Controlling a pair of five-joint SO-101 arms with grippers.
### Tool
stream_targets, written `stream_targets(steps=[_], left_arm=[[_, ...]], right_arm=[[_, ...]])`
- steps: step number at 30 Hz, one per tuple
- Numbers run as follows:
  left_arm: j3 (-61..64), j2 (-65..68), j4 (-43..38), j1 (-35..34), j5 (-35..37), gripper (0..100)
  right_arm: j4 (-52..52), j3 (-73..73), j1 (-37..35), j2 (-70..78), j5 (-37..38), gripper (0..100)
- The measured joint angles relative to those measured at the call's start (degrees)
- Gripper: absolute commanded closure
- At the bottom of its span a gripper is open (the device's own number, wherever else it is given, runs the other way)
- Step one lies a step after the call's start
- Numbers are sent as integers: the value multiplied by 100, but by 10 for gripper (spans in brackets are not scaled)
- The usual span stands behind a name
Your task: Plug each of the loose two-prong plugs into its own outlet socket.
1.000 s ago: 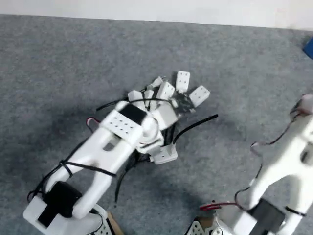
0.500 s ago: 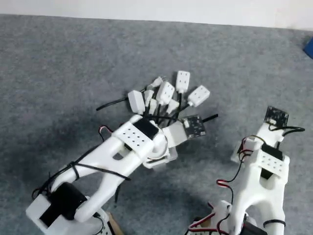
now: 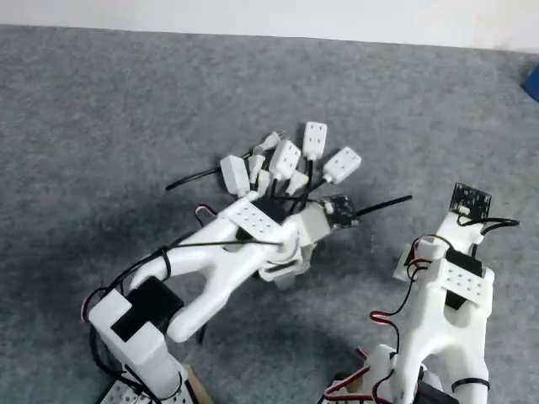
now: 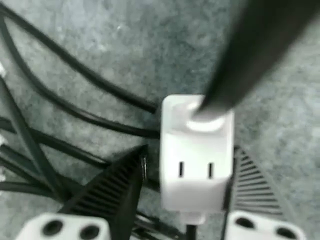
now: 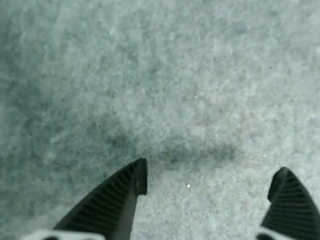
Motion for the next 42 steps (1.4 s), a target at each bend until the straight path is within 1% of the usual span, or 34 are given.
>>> stream_targets(steps=[1, 3, 6, 11, 14, 16, 18, 20, 23, 27, 30, 33, 37, 40, 42], left_arm=[[-35, 9, 18, 9, 9, 999], [-185, 26, 185, 26, -97, 995], [-519, 62, 686, 9, -448, 996], [-1081, 62, 1424, -26, -510, 996], [-1618, 70, 1837, -369, -527, 996], [-2031, 70, 2075, -862, -527, 996], [-2462, 70, 2259, -1556, -501, 996], [-2892, 70, 2409, -2444, -501, 996], [-3473, 79, 2400, -4000, -501, 996], [-4097, 633, 1952, -6022, -615, 996], [-4554, 1415, 1495, -7147, -765, 996], [-5213, 2453, 1178, -7754, -809, 996], [-6497, 3938, 1152, -8070, -835, 996], [-7771, 4853, 1486, -8088, -826, 991], [-8633, 5363, 1829, -8097, -818, 947]], right_arm=[[0, 0, -44, 0, 0, 628], [0, 0, -114, 0, 0, 628], [0, 0, -141, 0, 0, 628], [0, 0, -141, 0, 0, 628], [0, 0, -149, 0, 0, 628], [0, 9, -229, 0, 0, 628], [0, 9, -343, 0, 0, 628], [0, 79, -413, 0, 0, 628], [-220, 264, -413, 0, 0, 628], [-308, 316, -422, 0, 0, 628], [-325, 316, -466, -9, 0, 628], [-343, 316, -457, -9, 0, 628], [-501, 527, -571, -9, 0, 628], [-589, 598, -624, -9, 0, 628], [-624, 633, -624, -9, 0, 628]])
